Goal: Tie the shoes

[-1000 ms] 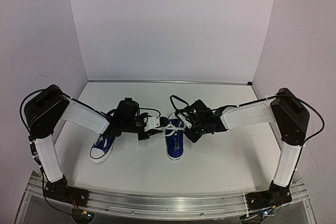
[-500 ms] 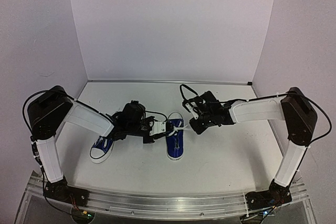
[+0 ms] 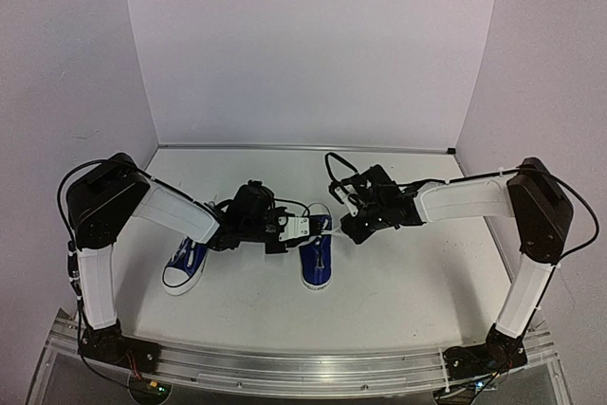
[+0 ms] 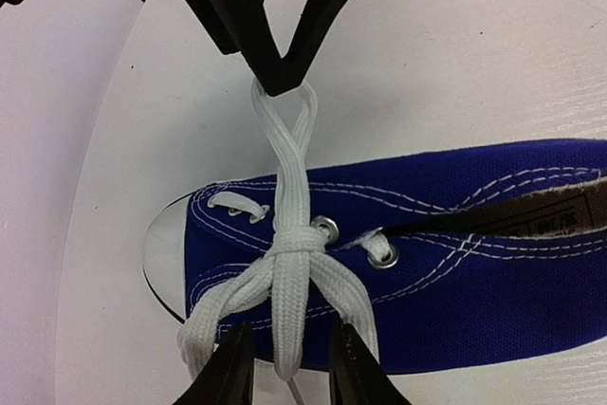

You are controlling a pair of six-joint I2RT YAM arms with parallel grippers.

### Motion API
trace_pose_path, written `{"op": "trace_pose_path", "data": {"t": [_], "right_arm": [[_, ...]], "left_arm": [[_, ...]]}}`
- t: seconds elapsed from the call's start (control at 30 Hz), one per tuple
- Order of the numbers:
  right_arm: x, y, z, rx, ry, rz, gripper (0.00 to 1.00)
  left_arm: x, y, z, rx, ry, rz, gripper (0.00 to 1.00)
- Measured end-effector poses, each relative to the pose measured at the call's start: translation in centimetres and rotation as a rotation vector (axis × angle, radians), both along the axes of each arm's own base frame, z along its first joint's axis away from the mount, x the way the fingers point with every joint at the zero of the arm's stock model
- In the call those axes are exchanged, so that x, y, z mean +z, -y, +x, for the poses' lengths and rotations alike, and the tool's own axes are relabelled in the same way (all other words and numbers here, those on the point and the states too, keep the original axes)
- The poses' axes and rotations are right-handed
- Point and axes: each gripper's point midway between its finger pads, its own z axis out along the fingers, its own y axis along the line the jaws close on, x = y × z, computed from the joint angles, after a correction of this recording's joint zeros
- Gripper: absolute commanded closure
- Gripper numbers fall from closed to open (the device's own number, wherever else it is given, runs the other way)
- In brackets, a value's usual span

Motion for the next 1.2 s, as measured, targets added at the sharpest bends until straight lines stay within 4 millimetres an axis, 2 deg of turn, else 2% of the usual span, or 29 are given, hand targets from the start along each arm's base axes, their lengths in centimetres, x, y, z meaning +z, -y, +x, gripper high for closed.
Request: {"op": "trace_pose_path", "data": {"t": [0.17, 0.37, 0.43, 0.6, 0.63, 0.87, 1.2], "right_arm": [[-0.6, 0.1, -0.1, -0.009, -0.015, -0.003, 0.62], [-2.3, 0.3, -0.2, -0.016, -0.041, -0.032, 0.61], [-2.8, 0.4, -0.2, -0.02, -0.048, -0.04, 0.62], [-3.4, 0.7, -0.2, -0.036, -0.056, -0.052, 0.63], [-3.5, 0.8, -0.1, -0.043, -0.055, -0.053, 0.63], [-3.3, 1.1, 0.6, -0.081, -0.049, -0.029, 0.65], [-2.9, 0.1, 0.9, -0.072, -0.066, 0.062, 0.65]], "left_arm": [[0.0, -0.2, 0.3, 0.014, 0.015, 0.01, 0.65], [-0.7, -0.3, 0.5, 0.013, 0.028, 0.034, 0.74], [-0.9, -0.3, 0.6, 0.016, 0.031, 0.041, 0.79], [-0.6, -0.1, 1.0, 0.018, 0.051, 0.042, 0.99], [-0.5, -0.1, 1.1, 0.021, 0.054, 0.042, 1.0], [-0.5, -0.5, 1.4, 0.041, 0.059, 0.048, 1.0], [0.0, -1.7, 1.7, 0.068, 0.049, 0.043, 1.0]]}}
